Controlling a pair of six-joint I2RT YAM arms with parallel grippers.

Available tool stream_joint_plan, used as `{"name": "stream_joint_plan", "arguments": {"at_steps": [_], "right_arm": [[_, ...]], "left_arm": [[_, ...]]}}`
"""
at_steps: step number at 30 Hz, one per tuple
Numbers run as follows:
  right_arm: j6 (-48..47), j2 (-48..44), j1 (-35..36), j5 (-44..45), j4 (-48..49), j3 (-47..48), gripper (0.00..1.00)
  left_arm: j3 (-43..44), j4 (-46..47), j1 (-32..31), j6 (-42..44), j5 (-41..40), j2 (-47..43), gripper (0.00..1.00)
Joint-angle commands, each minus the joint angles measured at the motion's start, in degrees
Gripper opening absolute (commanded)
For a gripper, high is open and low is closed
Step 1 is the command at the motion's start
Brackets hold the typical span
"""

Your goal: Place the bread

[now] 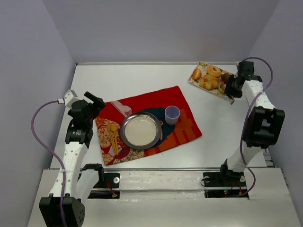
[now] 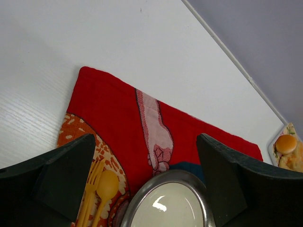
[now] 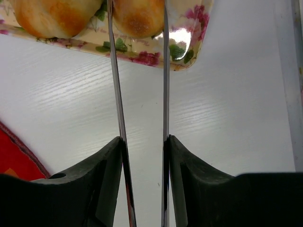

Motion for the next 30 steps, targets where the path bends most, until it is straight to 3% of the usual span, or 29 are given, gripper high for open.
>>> {"name": "stream_joint_plan", "arguments": {"at_steps": [1, 3, 13, 19, 22, 26, 30], "right_arm": [[1.13, -7.57, -0.53, 2.09, 1.70, 1.34, 0.25], [1.21, -8.98, -0.53, 2.70, 1.61, 1.08, 0.19], [0.51, -10.74, -0.53, 1.48, 1.17, 0.72, 0.17], [-0.80, -14.16, -0.53, -7.21, 1.69, 2.04, 0.14], [-1.42, -18.20, 0.61, -15.90, 2.92, 1.78, 0.13], [-4.05, -23.83, 9.73, -19.53, 4.16, 0.02, 0.13], [-5.99, -27.34, 25.70, -21.11, 4.25, -1.29, 0.13]], "left_arm": [[-0.78, 2.22, 0.10, 0.95, 0.22, -0.64, 0.99], [-0.86, 2.30, 0.10, 0.95, 0.31, -0.91, 0.99], [-0.87, 2.22, 0.10, 0.95, 0.40, -1.44, 0.99], [-0.78, 2.31, 0.10, 0.95, 0.48, -1.08, 0.99], [-0.78, 2.31, 0.18, 0.95, 0.75, -1.08, 0.99], [-0.78, 2.66, 0.10, 0.86, 1.28, -1.00, 0.99], [-0.95, 2.83, 0.10, 1.13, 2.15, -0.73, 0.99]]}}
